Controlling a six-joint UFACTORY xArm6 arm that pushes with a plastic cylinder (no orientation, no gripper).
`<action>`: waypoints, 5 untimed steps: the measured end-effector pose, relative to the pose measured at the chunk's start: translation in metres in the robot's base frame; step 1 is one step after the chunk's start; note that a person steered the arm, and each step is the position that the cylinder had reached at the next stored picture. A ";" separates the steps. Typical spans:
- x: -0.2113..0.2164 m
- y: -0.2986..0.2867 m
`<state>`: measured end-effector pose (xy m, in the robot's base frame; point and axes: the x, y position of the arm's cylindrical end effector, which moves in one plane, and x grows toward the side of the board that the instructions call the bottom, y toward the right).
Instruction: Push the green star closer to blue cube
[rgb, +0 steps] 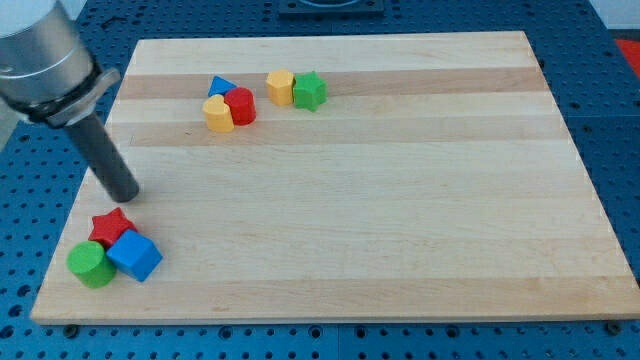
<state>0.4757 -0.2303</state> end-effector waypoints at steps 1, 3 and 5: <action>-0.010 0.078; -0.065 0.266; -0.191 0.282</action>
<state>0.2843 0.0520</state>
